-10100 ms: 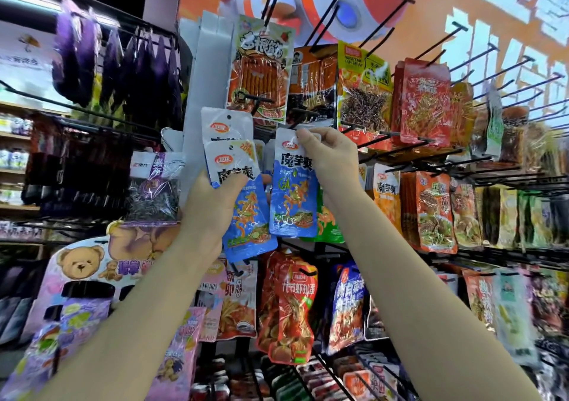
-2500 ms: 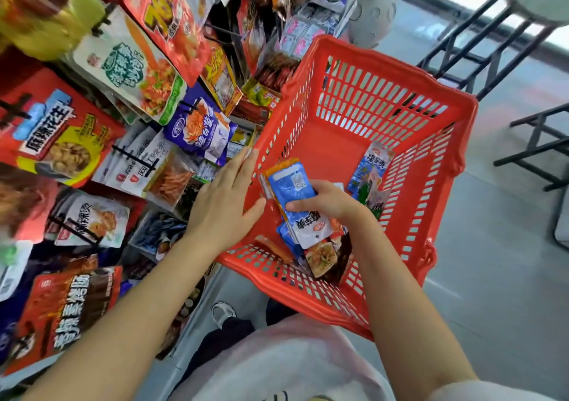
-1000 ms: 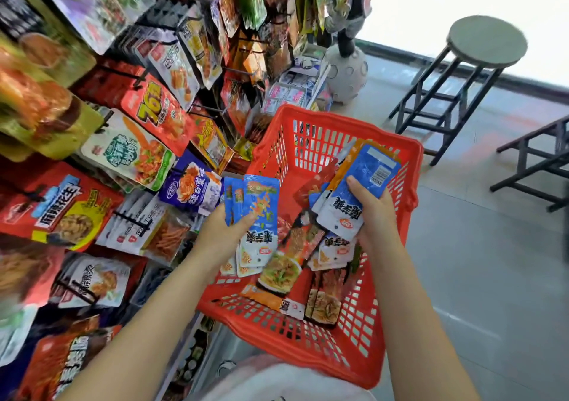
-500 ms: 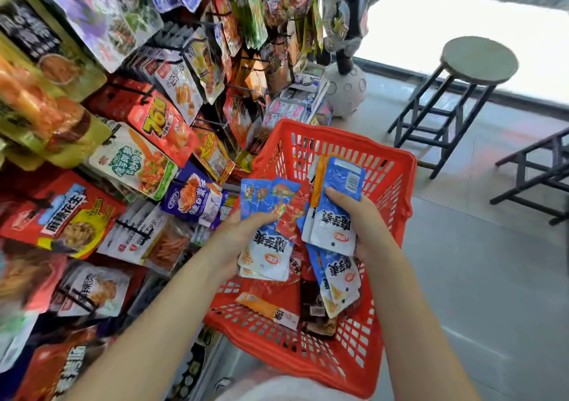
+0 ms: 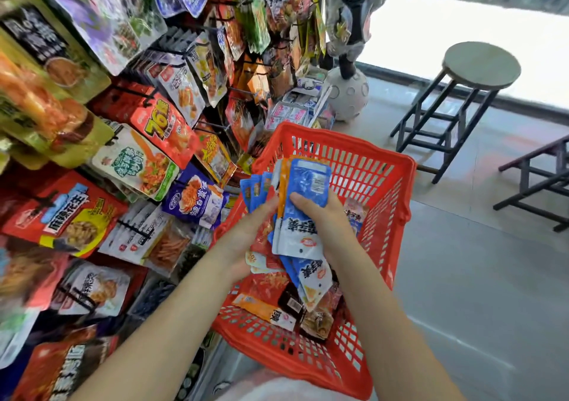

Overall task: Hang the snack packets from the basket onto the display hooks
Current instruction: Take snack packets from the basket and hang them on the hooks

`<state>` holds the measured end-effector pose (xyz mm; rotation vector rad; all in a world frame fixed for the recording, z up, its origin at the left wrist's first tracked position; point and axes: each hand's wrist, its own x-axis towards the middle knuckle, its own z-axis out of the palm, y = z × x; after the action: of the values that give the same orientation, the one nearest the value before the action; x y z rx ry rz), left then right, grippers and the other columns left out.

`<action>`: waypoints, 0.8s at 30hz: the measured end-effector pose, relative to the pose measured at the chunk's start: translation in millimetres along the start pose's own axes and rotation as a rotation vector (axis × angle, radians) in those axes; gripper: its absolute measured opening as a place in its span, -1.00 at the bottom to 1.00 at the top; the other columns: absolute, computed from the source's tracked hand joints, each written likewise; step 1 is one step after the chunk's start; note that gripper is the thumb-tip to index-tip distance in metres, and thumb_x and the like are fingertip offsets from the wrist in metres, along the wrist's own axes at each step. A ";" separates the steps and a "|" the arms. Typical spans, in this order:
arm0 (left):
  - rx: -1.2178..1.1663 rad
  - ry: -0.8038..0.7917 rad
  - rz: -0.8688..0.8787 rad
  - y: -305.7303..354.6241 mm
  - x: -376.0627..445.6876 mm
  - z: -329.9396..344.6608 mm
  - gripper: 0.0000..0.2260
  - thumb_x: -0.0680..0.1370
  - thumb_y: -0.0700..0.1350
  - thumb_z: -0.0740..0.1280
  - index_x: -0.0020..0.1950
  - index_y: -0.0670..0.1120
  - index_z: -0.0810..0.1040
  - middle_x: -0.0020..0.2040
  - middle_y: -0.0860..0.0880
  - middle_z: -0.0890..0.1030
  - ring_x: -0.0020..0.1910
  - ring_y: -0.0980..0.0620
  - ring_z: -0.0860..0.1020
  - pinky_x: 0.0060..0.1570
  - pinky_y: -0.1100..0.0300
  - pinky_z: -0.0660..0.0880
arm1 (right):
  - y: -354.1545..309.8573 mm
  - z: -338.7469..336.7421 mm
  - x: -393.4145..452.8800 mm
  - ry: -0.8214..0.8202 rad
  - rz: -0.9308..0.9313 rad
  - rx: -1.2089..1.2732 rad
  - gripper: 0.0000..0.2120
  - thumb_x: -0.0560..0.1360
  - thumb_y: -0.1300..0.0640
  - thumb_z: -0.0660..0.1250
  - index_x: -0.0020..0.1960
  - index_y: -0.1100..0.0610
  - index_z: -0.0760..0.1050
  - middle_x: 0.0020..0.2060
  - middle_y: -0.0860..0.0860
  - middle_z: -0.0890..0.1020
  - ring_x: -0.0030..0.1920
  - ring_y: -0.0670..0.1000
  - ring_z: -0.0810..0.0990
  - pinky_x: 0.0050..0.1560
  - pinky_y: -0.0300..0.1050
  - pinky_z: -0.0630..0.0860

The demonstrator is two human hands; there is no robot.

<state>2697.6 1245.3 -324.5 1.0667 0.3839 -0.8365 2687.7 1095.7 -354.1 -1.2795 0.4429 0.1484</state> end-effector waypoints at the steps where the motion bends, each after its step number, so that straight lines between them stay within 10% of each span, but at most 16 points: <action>1: 0.003 -0.003 0.013 -0.5 1.6 -0.7 -0.58 0.50 0.05 0.36 0.33 -0.05 0.61 0.27 -0.18 0.64 0.23 -0.18 0.63 0.25 -0.14 0.54 | 1.0 5.5 -0.6 -0.002 -0.023 -0.029 -0.53 0.50 -0.01 0.51 0.35 0.02 0.46 0.16 -0.04 0.67 0.10 0.00 0.69 0.27 0.18 0.55; 7: 0.062 0.008 0.029 -5.3 11.8 -15.3 -0.67 0.34 -0.17 0.55 0.10 -0.11 0.72 0.10 -0.24 0.70 -0.03 -0.18 0.71 0.04 -0.09 0.64 | 6.7 24.1 -0.6 -0.002 -0.137 -0.367 -0.73 0.71 -0.05 0.09 0.11 0.09 0.48 0.18 0.03 0.44 0.33 0.10 0.40 0.40 0.06 0.30; 13: 0.060 0.171 0.075 -6.6 24.9 -25.1 -0.62 0.28 -0.23 0.45 0.10 -0.16 0.65 0.04 -0.24 0.69 -0.13 -0.19 0.68 0.00 -0.09 0.61 | 9.3 13.7 6.1 -0.145 -0.028 -0.440 -0.42 0.68 -0.20 -0.04 0.62 0.06 0.12 0.56 -0.05 0.26 0.56 -0.04 0.20 0.43 -0.21 0.11; 16: 0.032 0.309 0.112 -1.0 29.6 -34.7 -0.85 0.46 -0.18 0.44 0.01 -0.15 0.64 0.14 -0.29 0.65 -0.06 -0.23 0.65 0.05 -0.16 0.59 | 17.3 6.2 8.1 -0.110 -0.027 -0.630 -0.51 0.66 -0.27 -0.04 0.14 0.03 0.52 0.02 0.01 0.59 0.08 0.05 0.56 0.09 -0.04 0.38; 18: -0.002 0.365 0.126 1.2 31.9 -37.1 -0.95 0.56 -0.18 0.37 -0.05 -0.14 0.61 0.07 -0.26 0.65 -0.11 -0.22 0.64 0.06 -0.21 0.58 | 24.9 7.5 7.5 -0.035 -0.072 -0.720 -0.47 0.65 -0.26 -0.01 -0.33 0.06 0.33 -0.39 -0.01 0.42 -0.34 0.02 0.41 -0.23 -0.01 0.26; 24: -0.139 0.362 0.122 2.9 30.6 -43.3 -0.84 0.63 -0.18 0.29 -0.12 -0.09 0.59 -0.26 -0.10 0.71 -0.32 -0.11 0.69 -0.06 -0.12 0.58 | 26.1 2.0 10.8 0.202 -0.136 -0.773 -0.41 0.69 -0.17 0.06 -0.43 0.10 0.16 -0.51 0.02 0.27 -0.46 0.05 0.24 -0.35 0.02 0.06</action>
<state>2724.2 1271.5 -362.3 1.0997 0.6649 -0.4992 2688.9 1103.7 -381.2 -2.0920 0.4877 0.0741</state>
